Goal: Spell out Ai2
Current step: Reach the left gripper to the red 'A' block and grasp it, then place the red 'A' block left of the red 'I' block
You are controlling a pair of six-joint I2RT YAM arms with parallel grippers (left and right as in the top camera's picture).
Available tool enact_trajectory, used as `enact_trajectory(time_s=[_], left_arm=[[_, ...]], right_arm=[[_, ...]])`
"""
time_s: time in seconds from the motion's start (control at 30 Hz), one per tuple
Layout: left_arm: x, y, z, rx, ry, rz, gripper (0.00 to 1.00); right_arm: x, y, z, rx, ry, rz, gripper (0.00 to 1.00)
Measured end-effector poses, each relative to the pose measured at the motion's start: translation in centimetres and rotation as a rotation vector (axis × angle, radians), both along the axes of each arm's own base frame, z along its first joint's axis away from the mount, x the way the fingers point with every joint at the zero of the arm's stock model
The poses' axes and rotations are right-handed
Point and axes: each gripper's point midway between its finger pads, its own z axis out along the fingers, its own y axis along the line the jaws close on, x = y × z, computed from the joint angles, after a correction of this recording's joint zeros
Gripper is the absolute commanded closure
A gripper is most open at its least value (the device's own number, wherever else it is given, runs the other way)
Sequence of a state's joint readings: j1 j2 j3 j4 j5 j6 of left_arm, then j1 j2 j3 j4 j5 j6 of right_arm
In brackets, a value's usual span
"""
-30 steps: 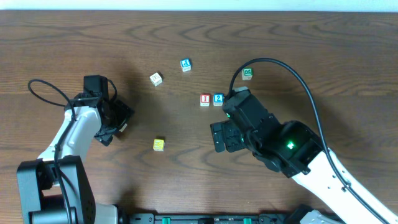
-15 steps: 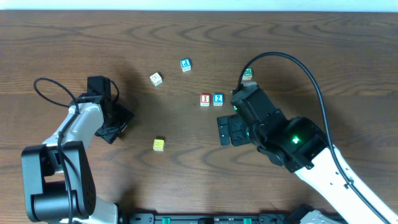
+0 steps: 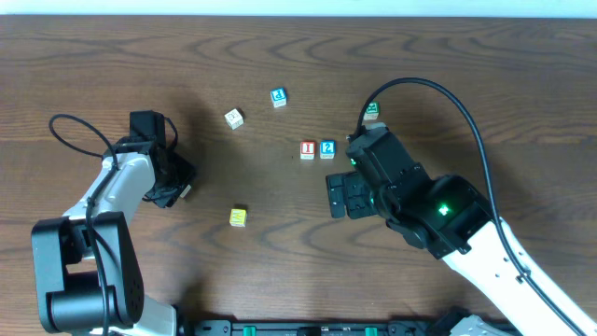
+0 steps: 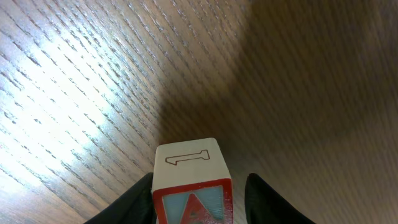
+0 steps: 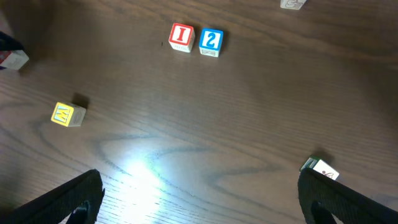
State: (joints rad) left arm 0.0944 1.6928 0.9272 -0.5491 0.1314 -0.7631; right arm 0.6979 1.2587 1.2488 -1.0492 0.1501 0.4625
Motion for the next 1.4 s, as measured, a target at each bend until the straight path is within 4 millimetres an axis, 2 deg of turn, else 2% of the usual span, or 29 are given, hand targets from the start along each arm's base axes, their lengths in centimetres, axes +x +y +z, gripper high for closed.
enact_trajectory(time_s=[0.27,0.4,0.47,0.57,0.67,0.73,0.83,0.93,1.03,1.13,1.23,1.4], left_arm=[[-0.2,0.0,0.0,0.000,0.007,0.000,0.67],[-0.1,0.0,0.1,0.000,0.006,-0.003,0.77],[-0.1,-0.1,0.1,-0.004,0.006,-0.001,0.92],[-0.2,-0.3,0.3,-0.016,0.012,-0.021,0.94],[0.4,-0.7,1.4,-0.010,0.009,-0.090,0.94],[2.2,-1.4,3.3,0.005,-0.038,-0.173,0.94],[4.9,-3.3,6.0,0.037,-0.122,-0.316,0.95],[7.2,-6.8,8.7,0.094,-0.221,-0.499,0.95],[8.5,-10.4,10.1,0.145,-0.304,-0.653,0.95],[8.5,-13.4,10.5,0.206,-0.342,-0.765,0.95],[8.5,-15.0,10.9,0.269,-0.369,-0.830,0.94],[9.1,-15.2,10.1,0.305,-0.367,-0.859,0.94]], right_arm=[[0.0,0.0,0.0,0.000,0.000,0.000,0.01],[0.0,0.0,0.0,0.000,0.000,0.000,0.01],[0.0,0.0,0.0,0.000,0.000,0.000,0.01],[0.1,0.0,0.0,-0.002,-0.004,-0.001,0.01],[0.7,-0.6,0.1,-0.003,-0.015,-0.019,0.01],[1.3,-1.4,0.2,-0.007,-0.021,-0.046,0.01],[2.5,-3.1,0.3,-0.014,-0.030,-0.090,0.01],[3.8,-5.4,0.4,-0.015,-0.037,-0.150,0.01],[5.0,-7.4,0.6,0.008,-0.040,-0.200,0.01],[5.8,-9.6,0.6,0.040,-0.031,-0.249,0.01],[6.3,-11.6,0.6,0.077,-0.019,-0.292,0.01],[6.5,-13.3,0.7,0.121,-0.010,-0.316,0.01]])
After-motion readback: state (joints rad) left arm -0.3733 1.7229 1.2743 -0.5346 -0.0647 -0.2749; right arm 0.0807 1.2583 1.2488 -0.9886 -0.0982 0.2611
